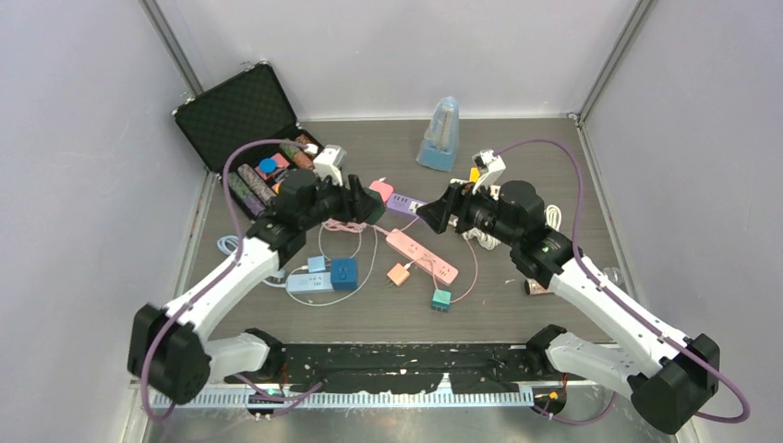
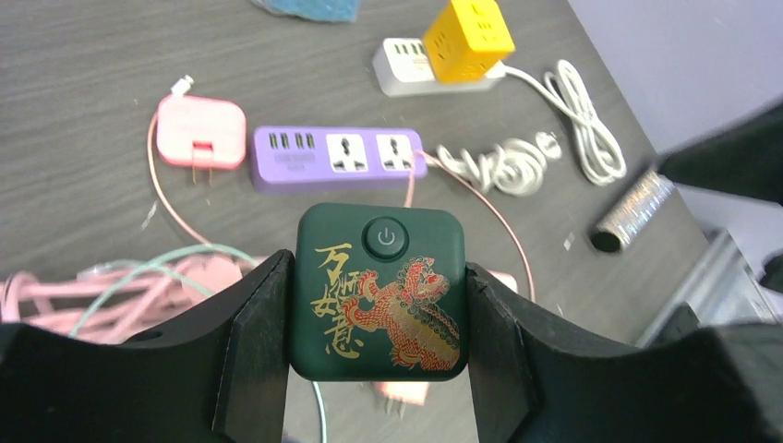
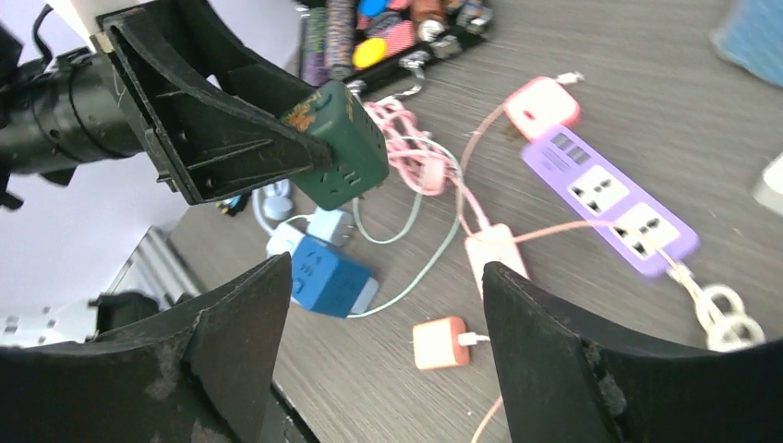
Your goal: Insert the plug
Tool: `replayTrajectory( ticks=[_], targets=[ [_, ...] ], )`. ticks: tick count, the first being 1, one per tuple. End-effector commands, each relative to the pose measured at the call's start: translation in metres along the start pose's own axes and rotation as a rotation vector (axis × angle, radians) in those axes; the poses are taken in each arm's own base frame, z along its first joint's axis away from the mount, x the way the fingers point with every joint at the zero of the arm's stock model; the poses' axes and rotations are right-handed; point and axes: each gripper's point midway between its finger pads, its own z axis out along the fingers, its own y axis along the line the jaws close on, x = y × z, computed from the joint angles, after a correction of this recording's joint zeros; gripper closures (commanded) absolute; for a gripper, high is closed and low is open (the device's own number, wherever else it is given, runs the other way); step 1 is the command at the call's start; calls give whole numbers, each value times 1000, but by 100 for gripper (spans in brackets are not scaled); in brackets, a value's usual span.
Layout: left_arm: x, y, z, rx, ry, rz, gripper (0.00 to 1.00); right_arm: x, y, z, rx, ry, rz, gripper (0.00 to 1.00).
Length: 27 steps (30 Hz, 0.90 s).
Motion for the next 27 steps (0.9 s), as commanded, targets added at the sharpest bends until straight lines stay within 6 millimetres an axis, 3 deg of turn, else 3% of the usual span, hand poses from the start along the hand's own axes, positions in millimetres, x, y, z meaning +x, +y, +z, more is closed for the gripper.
replayTrajectory(
  ticks=[1,5,7,12,21,25,27],
  targets=[
    [-73,6,44,-52,-261,10,100,3,-50,0,247,-1,78,23],
    [-77,16,91,-73,-243,10,100,8,-83,16,381,33,93,38],
    [-74,16,112,-73,-216,10,100,10,-96,28,430,50,90,51],
    [-58,14,148,-70,-179,10,100,15,-130,64,522,105,78,61],
    [-26,21,177,-79,-97,-18,100,54,-166,120,523,274,76,65],
    [-15,20,181,-63,-78,-26,100,74,-168,116,500,347,93,71],
    [-9,20,181,-62,-68,-27,100,94,-170,105,504,390,107,71]
  ],
)
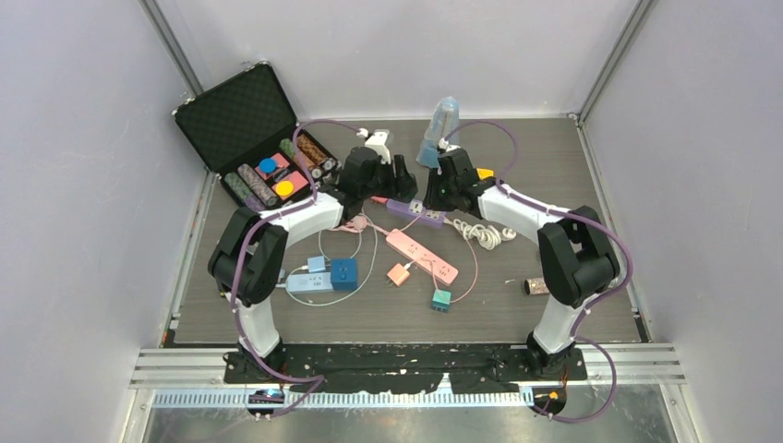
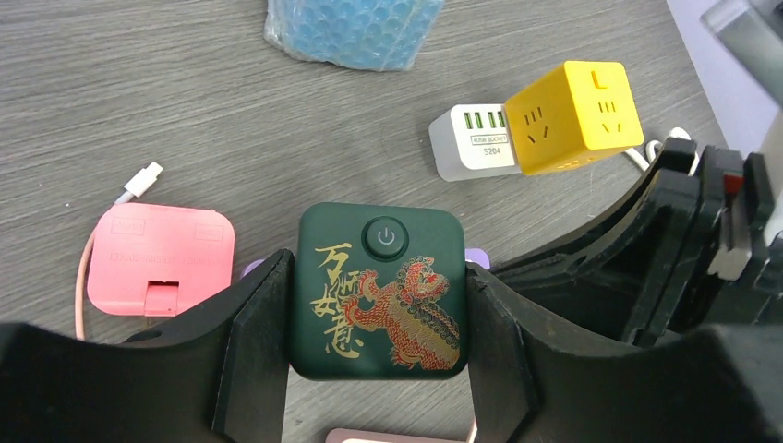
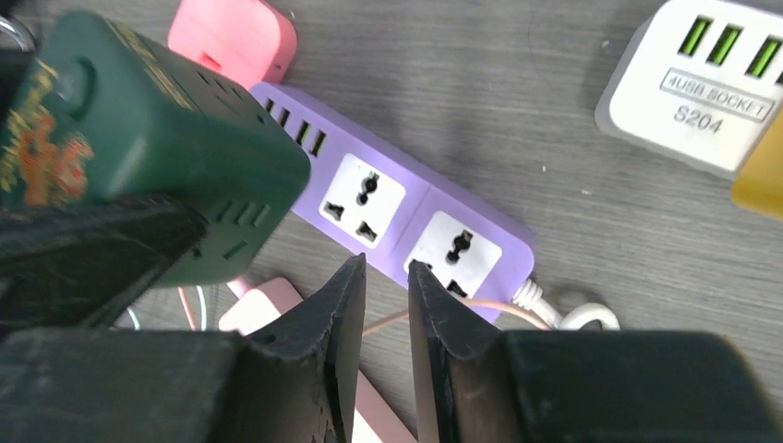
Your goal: Insert the plug
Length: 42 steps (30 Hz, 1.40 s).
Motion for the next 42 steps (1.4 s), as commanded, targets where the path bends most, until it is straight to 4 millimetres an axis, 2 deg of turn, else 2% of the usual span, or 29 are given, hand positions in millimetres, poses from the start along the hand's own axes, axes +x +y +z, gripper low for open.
replayTrajectory(
  ticks=[1,6,12,26,30,42],
  targets=[
    [-30,-20,1,60,-103,1,100,10,3,-11,-52,22,-14,72],
    [-16,-24,4,71,-86,4,100,42,-6,-18,-60,76,1,72],
    [-5,-29,8,74,-66,10,100,61,-15,-19,-46,101,13,72],
    [19,-30,20,15,-35,41,100,71,-18,-21,-59,95,47,73],
    [23,-23,24,-35,-43,54,100,70,-19,-22,-61,92,49,73],
    [28,-13,19,-161,-67,137,100,70,-22,-24,-61,85,54,73]
  ],
)
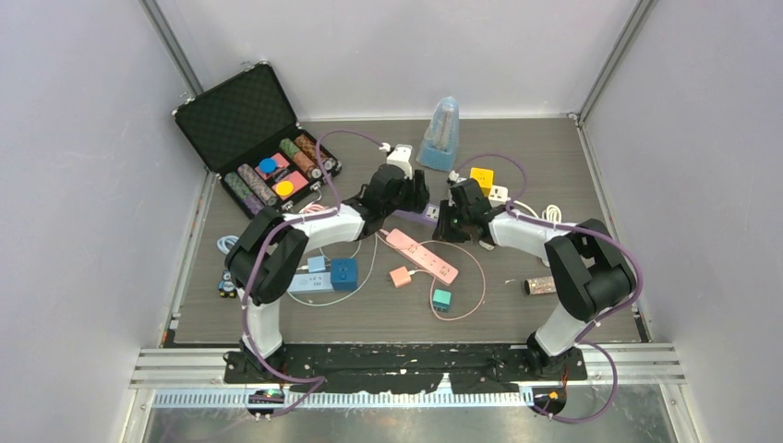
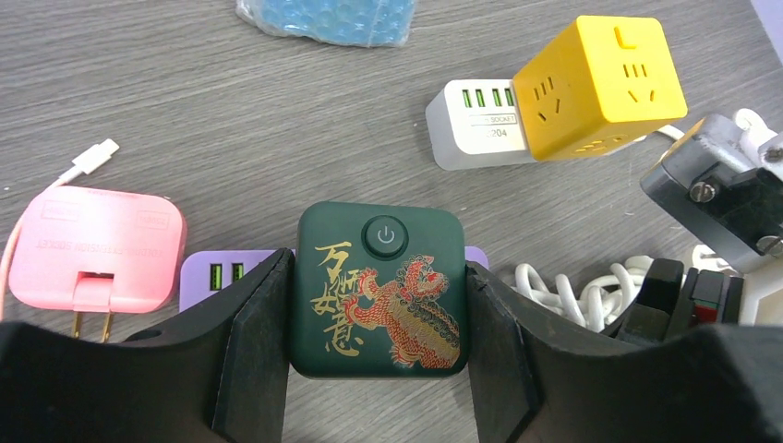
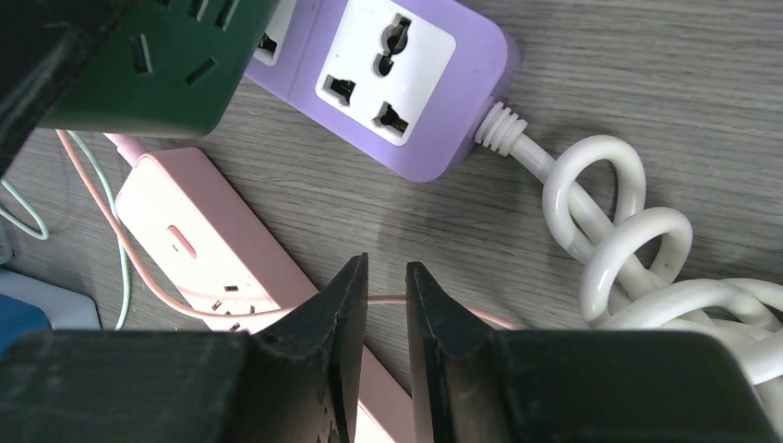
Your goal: Insert the plug
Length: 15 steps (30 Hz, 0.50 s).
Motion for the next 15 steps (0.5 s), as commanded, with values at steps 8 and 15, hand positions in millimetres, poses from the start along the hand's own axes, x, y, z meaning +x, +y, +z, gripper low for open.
replayTrajectory(
  ticks=[8,15],
  targets=[
    [-6,18,1,-142,-52,57,100,-16,8,-13,-41,-66,-2,73],
    [-2,10,6,-104,-16,73,100,-17,8,-14,-47,-69,-1,73]
  ],
)
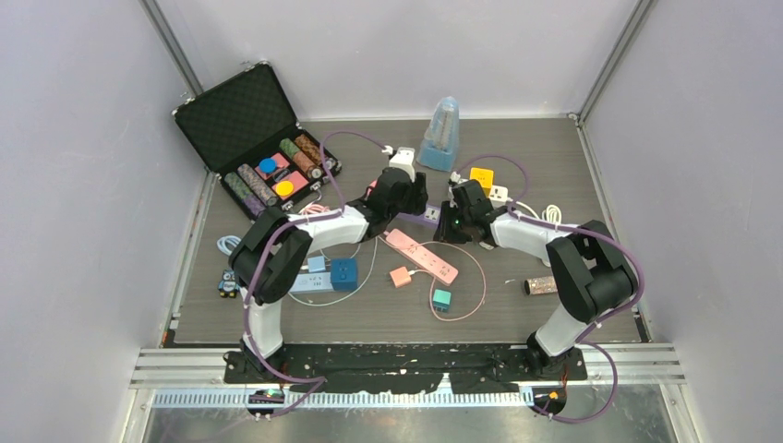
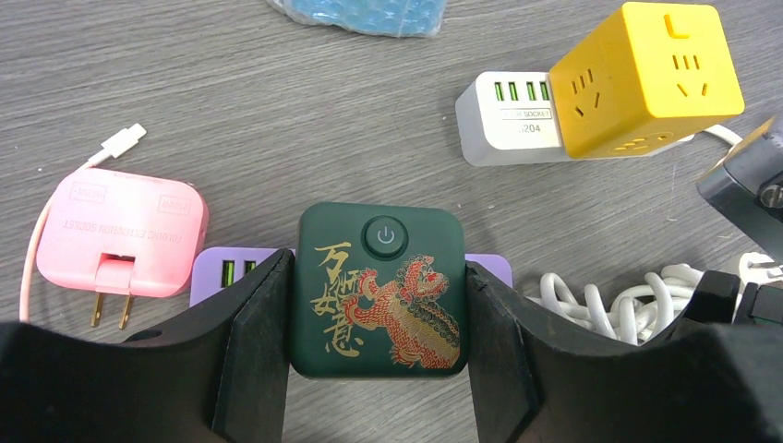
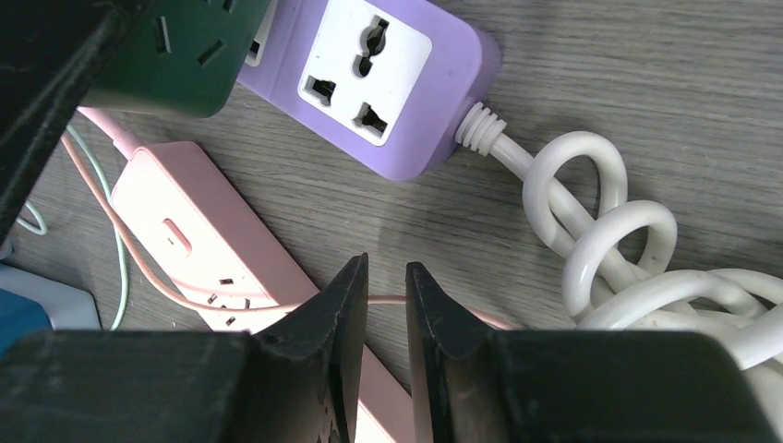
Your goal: Insert the plug
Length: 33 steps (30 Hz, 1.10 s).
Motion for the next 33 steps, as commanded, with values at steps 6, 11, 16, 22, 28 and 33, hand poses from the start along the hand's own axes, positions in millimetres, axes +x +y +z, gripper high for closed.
replayTrajectory(
  ticks=[6,11,16,22,28,33],
  targets=[
    [12,-6,-5,28,25,16,100,-20,13,-16,-61,-76,-3,73],
    [33,-14,-10,29,39,59,100,-20,15,-19,-74,-79,1,73],
    [51,-16,-8,11,58,68,100,-14,14,-21,-78,-71,-1,73],
    [67,-7,-10,-7,52,75,100,-4,9,-22,-76,-61,14,73],
    [71,-6,-17,-12,77,156,97,-2,11,-19,-84,-52,36,73],
    [64,-12,-20,-4,110,165,66,-10,17,-23,-97,-62,39,72]
  ],
)
